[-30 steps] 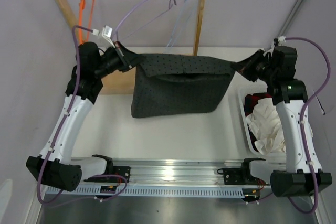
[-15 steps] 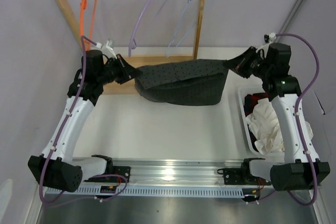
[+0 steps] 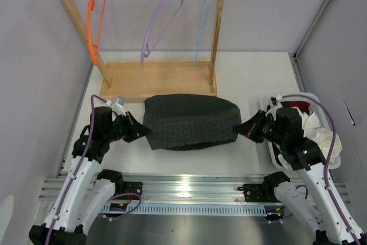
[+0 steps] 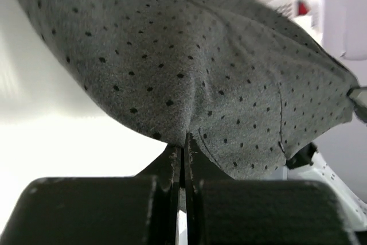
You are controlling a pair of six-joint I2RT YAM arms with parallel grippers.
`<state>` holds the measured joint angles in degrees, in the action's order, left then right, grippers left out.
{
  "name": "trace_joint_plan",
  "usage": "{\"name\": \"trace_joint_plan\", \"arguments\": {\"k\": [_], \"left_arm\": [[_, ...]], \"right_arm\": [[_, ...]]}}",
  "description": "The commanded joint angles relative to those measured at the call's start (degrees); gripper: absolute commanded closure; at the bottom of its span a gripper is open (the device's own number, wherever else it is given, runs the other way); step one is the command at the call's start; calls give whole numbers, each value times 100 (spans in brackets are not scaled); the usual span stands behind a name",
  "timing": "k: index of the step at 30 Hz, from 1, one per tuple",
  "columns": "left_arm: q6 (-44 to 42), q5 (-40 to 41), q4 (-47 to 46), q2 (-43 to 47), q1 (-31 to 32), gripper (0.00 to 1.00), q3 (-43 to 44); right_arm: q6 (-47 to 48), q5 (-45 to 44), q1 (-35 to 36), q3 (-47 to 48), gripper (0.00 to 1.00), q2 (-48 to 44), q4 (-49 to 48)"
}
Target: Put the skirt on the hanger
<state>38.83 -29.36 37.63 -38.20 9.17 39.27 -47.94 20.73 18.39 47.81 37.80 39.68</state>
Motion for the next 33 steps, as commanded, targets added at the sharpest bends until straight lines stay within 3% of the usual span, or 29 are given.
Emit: {"name": "trace_joint_plan", "arguments": {"k": [1, 6, 11, 15, 18, 27, 33], "left_arm": [[247, -34, 420, 312, -64, 100, -287], [318, 273, 386, -81, -64, 100, -446], [818, 168, -860, -1118, -64, 100, -543], [1126, -157, -1800, -2408, -73, 100, -402], [1249, -464, -2188, -2894, -126, 100, -244], [1084, -632, -1883, -3308, -468, 100, 1054], [1074, -913, -1996, -3686, -574, 100, 1356]], "right_arm": [[-452, -359, 147, -561, 100, -500, 514], [-681, -201, 156, -1264, 100, -546, 357], [-471, -140, 7, -1152, 100, 954, -724], [-198, 282, -650, -765, 100, 2300, -1471], [-119, 712, -986, -379, 100, 3118, -1876], [40, 906, -1356, 1158, 100, 3848, -1701], [-101, 942, -1347, 1398, 100, 4183, -1902]]}}
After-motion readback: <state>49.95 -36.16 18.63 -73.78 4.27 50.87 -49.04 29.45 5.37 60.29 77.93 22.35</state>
